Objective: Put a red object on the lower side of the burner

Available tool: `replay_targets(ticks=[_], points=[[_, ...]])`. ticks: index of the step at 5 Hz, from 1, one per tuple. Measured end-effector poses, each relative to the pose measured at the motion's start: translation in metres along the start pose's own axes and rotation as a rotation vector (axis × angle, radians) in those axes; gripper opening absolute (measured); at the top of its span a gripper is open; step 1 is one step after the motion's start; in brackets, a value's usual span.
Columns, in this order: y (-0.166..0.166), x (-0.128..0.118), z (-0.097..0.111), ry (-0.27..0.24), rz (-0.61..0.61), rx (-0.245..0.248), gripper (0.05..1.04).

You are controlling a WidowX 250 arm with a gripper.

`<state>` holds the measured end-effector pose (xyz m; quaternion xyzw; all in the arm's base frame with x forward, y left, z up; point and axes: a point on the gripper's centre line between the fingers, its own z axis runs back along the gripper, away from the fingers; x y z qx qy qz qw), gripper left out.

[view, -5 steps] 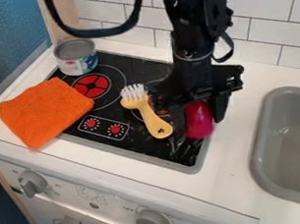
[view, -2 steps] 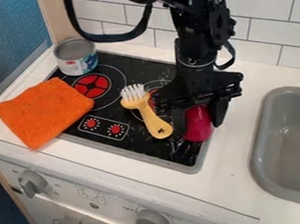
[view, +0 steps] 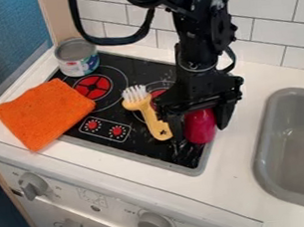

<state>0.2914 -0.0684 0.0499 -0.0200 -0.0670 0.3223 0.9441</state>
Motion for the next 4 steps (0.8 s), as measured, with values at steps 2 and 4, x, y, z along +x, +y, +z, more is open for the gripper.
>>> replay_targets(ticks=[2, 4], points=[[0.002, -0.003, 0.001, 0.006, 0.014, 0.024, 1.0], [0.005, 0.007, 0.066, -0.121, 0.098, -0.073, 1.0]])
